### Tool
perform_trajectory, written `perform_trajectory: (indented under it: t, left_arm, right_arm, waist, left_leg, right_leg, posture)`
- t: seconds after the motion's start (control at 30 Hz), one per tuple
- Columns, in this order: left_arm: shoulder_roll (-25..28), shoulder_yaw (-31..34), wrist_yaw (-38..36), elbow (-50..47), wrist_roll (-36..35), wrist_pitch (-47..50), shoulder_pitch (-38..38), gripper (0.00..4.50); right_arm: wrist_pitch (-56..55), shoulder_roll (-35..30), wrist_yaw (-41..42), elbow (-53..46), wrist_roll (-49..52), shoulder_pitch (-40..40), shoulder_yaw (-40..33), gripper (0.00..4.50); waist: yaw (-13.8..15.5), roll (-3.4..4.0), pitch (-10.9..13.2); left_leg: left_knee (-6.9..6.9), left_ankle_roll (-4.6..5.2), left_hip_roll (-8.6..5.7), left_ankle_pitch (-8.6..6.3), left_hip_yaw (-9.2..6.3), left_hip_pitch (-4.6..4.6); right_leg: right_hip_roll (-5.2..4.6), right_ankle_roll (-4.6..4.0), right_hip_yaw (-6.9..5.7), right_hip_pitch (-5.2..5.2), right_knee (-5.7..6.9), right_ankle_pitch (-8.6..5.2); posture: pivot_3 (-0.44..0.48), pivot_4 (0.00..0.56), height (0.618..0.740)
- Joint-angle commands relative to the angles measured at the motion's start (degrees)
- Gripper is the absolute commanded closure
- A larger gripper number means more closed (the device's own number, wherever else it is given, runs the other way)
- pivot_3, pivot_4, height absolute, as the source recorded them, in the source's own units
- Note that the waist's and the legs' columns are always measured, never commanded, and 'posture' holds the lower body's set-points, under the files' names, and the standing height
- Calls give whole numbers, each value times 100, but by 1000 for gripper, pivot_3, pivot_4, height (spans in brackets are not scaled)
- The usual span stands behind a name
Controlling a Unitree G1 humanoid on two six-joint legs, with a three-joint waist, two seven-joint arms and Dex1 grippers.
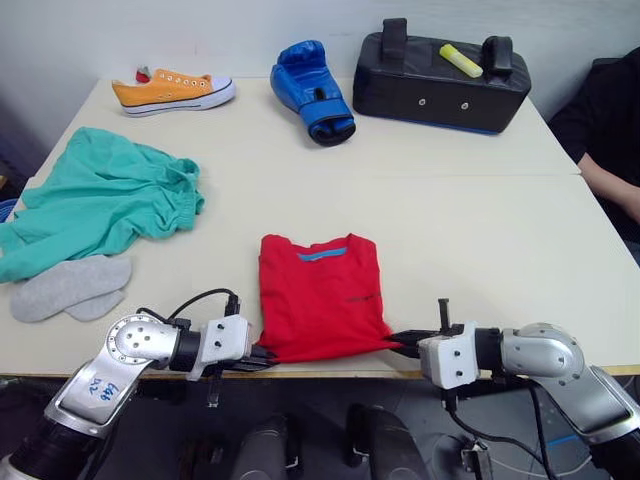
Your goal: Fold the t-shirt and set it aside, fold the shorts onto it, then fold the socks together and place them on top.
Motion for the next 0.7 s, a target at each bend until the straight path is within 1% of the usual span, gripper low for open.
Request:
perform_trajectory:
  t: [0.03,0.1,0.17,0.2,0.27,0.3,0.37,0.43,0.47,0.5,0.57,0.63,0.7]
  left_arm:
    - [148,537,-180,-125,-725,664,173,3782]
    - [369,953,-478,-241,-1608,1528,157,3167]
    - [572,1424,-712,-227,-2586,2394,-55,3167]
    - [605,1619,-710,-147,-2973,2747,-246,3167]
    - [545,1828,-523,97,-3457,3285,-760,3167]
    - [471,1830,-408,204,-3525,3428,-1012,3350]
    - [340,1570,-335,340,-3315,3436,-1357,3764]
    - [159,1049,-318,400,-2831,3213,-1594,4410]
    - [32,781,-272,439,-2623,3151,-1704,4500]
    - [-81,553,-221,489,-2467,3158,-1817,4500]
    - [-350,-24,-40,658,-1886,2971,-2025,4500]
    - [-613,-562,272,1024,-1132,2649,-2214,4500]
    - [-739,-817,414,1356,-654,2369,-2295,4500]
  right_arm:
    - [718,-277,279,-520,820,247,-517,3131]
    - [1557,-615,708,-955,1946,567,-979,2439]
    - [2416,-838,874,-1209,3025,644,-1492,2439]
    - [2764,-874,841,-1228,3417,500,-1649,2439]
    - [3469,-783,602,-1107,3935,-80,-1651,2439]
    - [3818,-656,432,-991,4056,-452,-1519,2630]
    - [4304,-244,87,-736,4039,-1163,-1126,3035]
    - [4524,151,-50,-491,3806,-1661,-710,3740]
    - [4497,329,-61,-363,3576,-1841,-468,4052]
    - [4445,469,-62,-242,3341,-1981,-252,4450]
    - [4328,746,-69,37,2802,-2207,280,4482]
    - [4197,1038,-95,386,2310,-2399,740,4482]
    - [4002,1216,-78,695,1881,-2528,1041,4482]
  waist:
    - [33,1,0]
    - [46,1,1]
    - [53,0,1]
    - [57,0,1]
    - [56,-2,3]
    - [56,-1,3]
    - [55,-1,1]
    - [39,0,0]
    - [44,1,-1]
    - [45,1,0]
    - [60,1,0]
    - [65,0,-1]
    - [51,-1,0]
  left_leg:
    - [1,-18,0,5,0,0]
    - [2,-19,4,3,-2,-6]
    - [7,3,7,14,-24,-15]
    - [13,3,9,14,-36,-20]
    - [23,-14,9,-4,-52,-18]
    - [28,4,9,-10,-57,-18]
    - [25,6,6,-3,-62,-9]
    - [19,-7,5,3,-60,-9]
    - [19,-35,4,16,-60,-8]
    - [16,-40,1,16,-55,-14]
    - [13,-16,0,34,-48,-35]
    - [16,-10,-3,39,-43,-45]
    - [23,-3,-10,40,-38,-46]
  right_leg:
    - [0,0,-1,-1,2,0]
    - [0,-6,-8,-5,3,-5]
    - [1,-10,-33,2,-1,-10]
    - [0,-12,-43,5,-3,-11]
    - [-1,-12,-52,20,-4,-10]
    - [-1,-13,-52,21,-4,-7]
    - [-2,-14,-55,33,-12,-7]
    - [-2,-15,-57,31,-7,-7]
    - [-1,-15,-58,29,-2,-6]
    - [0,-16,-59,21,3,-7]
    - [3,-20,-60,-1,11,-12]
    - [9,-18,-66,-3,16,-15]
    - [7,-10,-65,0,11,-11]
  posture:
    - [0,150,740]
    - [0,150,740]
    - [0,150,740]
    - [0,150,740]
    - [0,150,740]
    - [0,150,740]
    - [0,150,740]
    - [0,150,740]
    - [0,150,740]
    - [0,150,740]
    - [0,150,740]
    - [0,150,740]
    - [0,150,740]
